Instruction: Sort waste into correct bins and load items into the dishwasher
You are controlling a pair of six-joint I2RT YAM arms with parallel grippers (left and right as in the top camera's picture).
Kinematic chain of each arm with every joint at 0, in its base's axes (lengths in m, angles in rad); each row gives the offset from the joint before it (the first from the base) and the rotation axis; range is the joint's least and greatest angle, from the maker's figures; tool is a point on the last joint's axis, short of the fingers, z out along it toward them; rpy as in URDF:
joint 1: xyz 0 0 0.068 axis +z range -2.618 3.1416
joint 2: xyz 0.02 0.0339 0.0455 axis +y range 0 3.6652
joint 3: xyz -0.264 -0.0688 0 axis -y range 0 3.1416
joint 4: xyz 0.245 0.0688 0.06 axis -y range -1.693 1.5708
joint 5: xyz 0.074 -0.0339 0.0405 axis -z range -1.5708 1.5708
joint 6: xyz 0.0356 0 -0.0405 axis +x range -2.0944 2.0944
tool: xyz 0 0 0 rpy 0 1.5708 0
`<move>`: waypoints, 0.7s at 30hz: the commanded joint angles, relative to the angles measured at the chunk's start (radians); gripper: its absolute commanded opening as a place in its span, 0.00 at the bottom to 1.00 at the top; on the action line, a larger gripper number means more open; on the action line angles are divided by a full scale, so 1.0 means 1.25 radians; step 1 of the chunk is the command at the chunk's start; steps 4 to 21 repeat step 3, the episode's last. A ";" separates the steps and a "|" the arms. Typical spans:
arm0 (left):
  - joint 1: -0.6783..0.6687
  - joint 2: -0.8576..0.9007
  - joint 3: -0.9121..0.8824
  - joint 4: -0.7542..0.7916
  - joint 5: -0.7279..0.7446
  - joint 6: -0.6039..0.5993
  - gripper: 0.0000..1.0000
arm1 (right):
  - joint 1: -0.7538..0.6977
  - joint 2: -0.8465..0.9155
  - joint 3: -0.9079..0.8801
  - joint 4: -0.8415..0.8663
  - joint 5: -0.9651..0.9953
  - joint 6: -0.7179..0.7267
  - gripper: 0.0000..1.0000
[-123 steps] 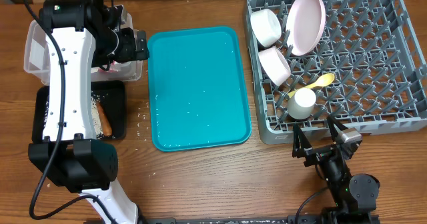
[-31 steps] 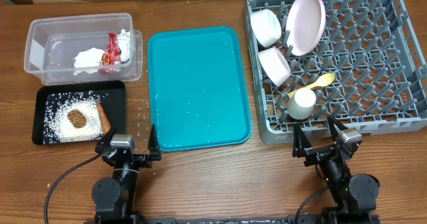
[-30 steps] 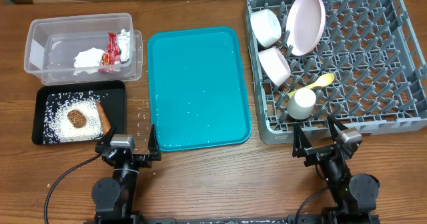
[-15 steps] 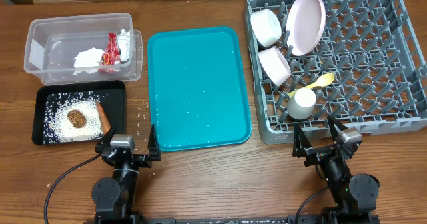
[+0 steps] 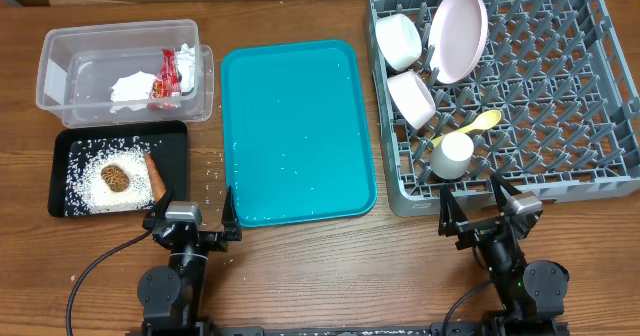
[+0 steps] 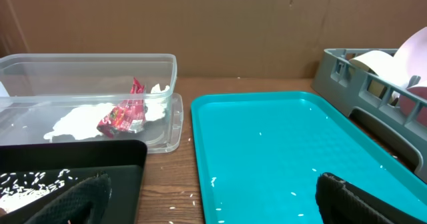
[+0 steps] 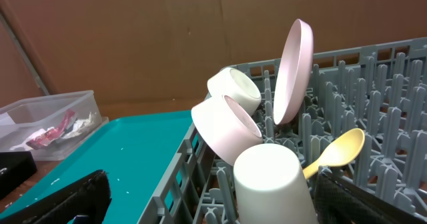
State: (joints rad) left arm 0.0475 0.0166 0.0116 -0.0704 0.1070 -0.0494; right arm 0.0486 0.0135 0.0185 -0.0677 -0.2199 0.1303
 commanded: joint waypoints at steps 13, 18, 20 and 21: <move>-0.002 -0.009 -0.005 0.001 -0.010 0.007 1.00 | 0.005 -0.009 -0.008 0.005 0.007 0.001 1.00; -0.002 -0.009 -0.005 0.001 -0.010 0.007 1.00 | 0.005 -0.009 -0.008 0.005 0.007 0.001 1.00; -0.002 -0.009 -0.005 0.001 -0.010 0.007 1.00 | 0.005 -0.009 -0.008 0.005 0.007 0.001 1.00; -0.002 -0.009 -0.005 0.001 -0.010 0.007 1.00 | 0.005 -0.009 -0.008 0.005 0.007 0.001 1.00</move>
